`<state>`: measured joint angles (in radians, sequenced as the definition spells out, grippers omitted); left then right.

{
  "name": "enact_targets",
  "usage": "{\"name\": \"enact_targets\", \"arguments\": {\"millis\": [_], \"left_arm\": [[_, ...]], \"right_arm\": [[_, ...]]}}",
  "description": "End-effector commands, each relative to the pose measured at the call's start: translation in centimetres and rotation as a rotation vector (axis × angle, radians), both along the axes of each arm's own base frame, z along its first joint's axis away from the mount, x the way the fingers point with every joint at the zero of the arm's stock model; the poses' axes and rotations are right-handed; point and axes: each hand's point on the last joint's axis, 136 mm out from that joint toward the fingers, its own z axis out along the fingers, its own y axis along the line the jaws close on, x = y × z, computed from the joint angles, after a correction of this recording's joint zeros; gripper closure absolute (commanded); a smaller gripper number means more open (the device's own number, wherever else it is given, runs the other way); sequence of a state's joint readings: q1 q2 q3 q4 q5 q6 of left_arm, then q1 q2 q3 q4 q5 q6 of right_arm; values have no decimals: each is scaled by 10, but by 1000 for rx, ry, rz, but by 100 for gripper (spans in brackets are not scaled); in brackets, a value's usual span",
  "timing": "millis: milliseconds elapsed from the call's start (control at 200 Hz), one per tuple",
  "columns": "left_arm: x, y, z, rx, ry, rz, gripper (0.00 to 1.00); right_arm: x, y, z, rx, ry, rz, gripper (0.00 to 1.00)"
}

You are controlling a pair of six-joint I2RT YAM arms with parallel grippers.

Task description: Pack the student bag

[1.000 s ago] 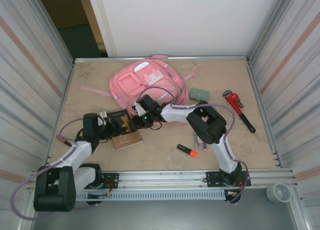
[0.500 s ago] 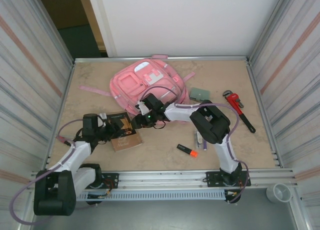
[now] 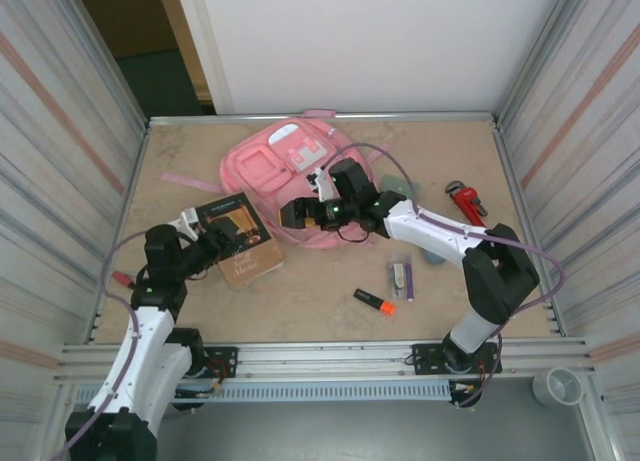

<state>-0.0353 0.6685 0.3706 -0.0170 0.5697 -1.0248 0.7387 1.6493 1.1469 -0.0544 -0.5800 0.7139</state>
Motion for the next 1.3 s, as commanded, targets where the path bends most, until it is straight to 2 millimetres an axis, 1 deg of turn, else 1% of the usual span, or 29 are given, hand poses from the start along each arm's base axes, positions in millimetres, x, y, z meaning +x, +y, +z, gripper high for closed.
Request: {"name": "enact_targets", "arguments": {"millis": [0,115,160,246,321,431,476,531,546,551,576,626,687,782,837,872,917,952,1007,1032,1062,1108,1128,1193,1258,1263,1273,1298], "left_arm": [[7,-9,37,-123,-88,-18,100],[13,-14,56,-145,-131,-32,100],[15,-16,60,-150,-138,-44,100],[17,-21,63,-157,-143,-66,100],[19,-25,63,-160,-142,-78,100],[21,-30,66,-175,-149,-92,100],[21,-33,68,-187,-155,-97,100],[21,-34,69,-194,-154,-99,100],[21,-34,69,-194,-153,-99,100],[21,-34,69,-195,-153,-99,100],[21,-35,68,-197,-150,-99,100],[21,-34,68,-202,-147,-96,100],[22,-33,65,-203,-138,-87,100],[22,-32,60,-190,-126,-78,100],[23,-31,56,-172,-115,-73,93],[23,-30,53,-157,-108,-72,87],[24,-29,48,-141,-97,-69,77],[24,-28,44,-128,-90,-64,72],[25,-27,37,-105,-79,-60,62],[25,-25,33,-89,-74,-56,53],[26,-22,29,-68,-62,-44,44],[26,-16,22,-24,-49,-23,33],[26,-13,19,-2,-45,-13,30],[26,-3,15,100,-51,19,27],[29,4,17,221,-74,45,24],[29,3,18,228,-77,42,24],[30,4,17,250,-78,47,24],[32,4,18,299,-90,53,24]], "right_arm": [[-7,4,-16,51,123,-24,1],[-13,17,-18,118,182,1,1],[-14,23,-20,136,197,12,1],[-14,32,-17,214,235,30,1],[-15,42,-7,286,246,54,1],[-20,53,-3,303,246,87,0],[-23,58,-3,311,246,100,6],[-24,63,-2,328,251,117,16],[-24,64,-1,335,246,123,19],[-24,65,0,341,266,116,22],[-22,64,2,352,270,111,27],[-19,62,4,373,271,100,42],[-14,57,7,394,266,83,56],[-9,49,11,404,253,63,71],[-8,45,16,411,246,61,80],[-7,43,21,417,240,64,85],[-5,39,25,423,234,60,93],[-4,36,29,426,228,57,100],[-1,28,34,425,218,49,100],[0,24,36,421,212,45,100],[2,18,39,414,203,38,100],[7,6,45,405,186,20,100],[9,0,48,394,149,21,100],[19,-28,54,337,112,-23,100],[31,-64,58,256,71,-85,100],[30,-67,55,240,83,-91,100],[33,-72,61,242,55,-97,100],[37,-87,63,215,51,-125,100]]}}
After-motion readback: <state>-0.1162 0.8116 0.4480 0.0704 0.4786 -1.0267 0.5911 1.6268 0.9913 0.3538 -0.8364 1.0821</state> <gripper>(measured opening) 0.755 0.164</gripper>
